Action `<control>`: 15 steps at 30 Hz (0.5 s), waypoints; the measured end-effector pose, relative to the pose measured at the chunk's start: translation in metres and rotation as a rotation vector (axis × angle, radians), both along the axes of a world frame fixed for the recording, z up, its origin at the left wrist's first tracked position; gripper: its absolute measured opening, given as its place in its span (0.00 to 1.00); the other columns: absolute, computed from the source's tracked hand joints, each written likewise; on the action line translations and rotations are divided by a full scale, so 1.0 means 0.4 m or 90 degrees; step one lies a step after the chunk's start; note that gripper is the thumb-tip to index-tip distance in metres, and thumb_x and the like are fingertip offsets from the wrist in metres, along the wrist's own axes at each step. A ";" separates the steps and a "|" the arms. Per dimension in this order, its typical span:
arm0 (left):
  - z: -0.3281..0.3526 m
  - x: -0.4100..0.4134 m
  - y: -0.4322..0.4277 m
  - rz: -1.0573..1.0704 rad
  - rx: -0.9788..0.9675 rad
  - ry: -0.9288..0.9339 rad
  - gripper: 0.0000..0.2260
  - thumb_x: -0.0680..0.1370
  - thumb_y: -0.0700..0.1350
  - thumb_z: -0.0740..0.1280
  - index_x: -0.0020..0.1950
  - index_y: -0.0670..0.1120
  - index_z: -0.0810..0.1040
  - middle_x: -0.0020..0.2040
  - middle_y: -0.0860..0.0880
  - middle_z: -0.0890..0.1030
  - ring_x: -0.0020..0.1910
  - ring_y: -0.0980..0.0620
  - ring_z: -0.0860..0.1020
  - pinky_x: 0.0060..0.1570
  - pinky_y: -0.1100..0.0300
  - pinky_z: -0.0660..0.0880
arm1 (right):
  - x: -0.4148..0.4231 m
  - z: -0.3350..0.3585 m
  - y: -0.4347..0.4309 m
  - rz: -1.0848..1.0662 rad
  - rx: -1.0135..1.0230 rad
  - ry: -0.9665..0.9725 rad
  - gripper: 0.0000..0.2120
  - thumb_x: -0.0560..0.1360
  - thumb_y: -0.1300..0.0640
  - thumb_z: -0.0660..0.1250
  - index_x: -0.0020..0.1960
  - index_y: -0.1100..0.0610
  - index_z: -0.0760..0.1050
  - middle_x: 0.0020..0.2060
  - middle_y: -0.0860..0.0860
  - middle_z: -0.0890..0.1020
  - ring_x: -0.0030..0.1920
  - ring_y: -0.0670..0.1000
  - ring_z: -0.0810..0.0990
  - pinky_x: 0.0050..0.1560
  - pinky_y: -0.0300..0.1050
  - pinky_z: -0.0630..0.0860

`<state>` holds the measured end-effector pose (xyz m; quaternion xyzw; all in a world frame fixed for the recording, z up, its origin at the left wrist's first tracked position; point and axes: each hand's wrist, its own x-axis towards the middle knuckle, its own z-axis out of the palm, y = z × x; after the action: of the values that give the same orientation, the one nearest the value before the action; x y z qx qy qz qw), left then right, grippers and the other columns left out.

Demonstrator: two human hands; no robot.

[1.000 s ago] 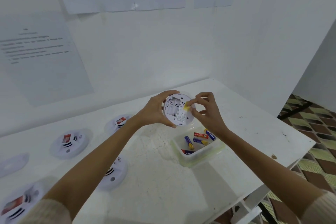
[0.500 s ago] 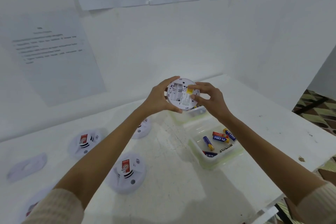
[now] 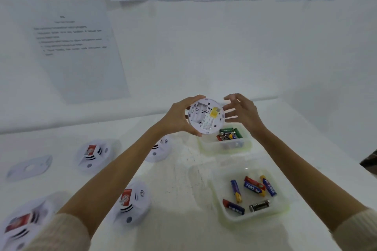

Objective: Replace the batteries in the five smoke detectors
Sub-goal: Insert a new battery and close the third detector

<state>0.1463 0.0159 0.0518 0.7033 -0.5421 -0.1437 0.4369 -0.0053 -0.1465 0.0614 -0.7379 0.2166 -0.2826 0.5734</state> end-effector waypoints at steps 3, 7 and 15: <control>-0.007 0.003 -0.009 0.030 0.008 -0.009 0.45 0.56 0.41 0.83 0.69 0.52 0.66 0.65 0.54 0.73 0.62 0.55 0.71 0.55 0.62 0.76 | 0.027 -0.032 -0.038 0.014 -0.027 0.089 0.09 0.80 0.59 0.56 0.50 0.59 0.74 0.37 0.56 0.81 0.31 0.49 0.81 0.35 0.40 0.79; -0.023 -0.001 -0.009 0.075 0.002 0.039 0.45 0.56 0.39 0.82 0.69 0.54 0.67 0.65 0.54 0.72 0.63 0.54 0.71 0.54 0.59 0.77 | 0.045 -0.080 -0.077 0.112 -0.336 0.300 0.08 0.72 0.68 0.63 0.47 0.59 0.78 0.41 0.55 0.84 0.36 0.46 0.81 0.45 0.41 0.79; -0.041 -0.018 -0.014 0.127 -0.008 0.107 0.45 0.56 0.36 0.82 0.67 0.56 0.67 0.65 0.54 0.72 0.62 0.53 0.72 0.54 0.58 0.77 | 0.062 -0.090 -0.084 0.251 -0.712 0.484 0.20 0.72 0.69 0.64 0.61 0.55 0.76 0.55 0.53 0.79 0.54 0.53 0.78 0.51 0.42 0.72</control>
<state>0.1393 0.0102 0.0355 0.7362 -0.4321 -0.1545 0.4974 0.0194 -0.1800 0.0254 -0.9951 0.0864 0.0351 0.0328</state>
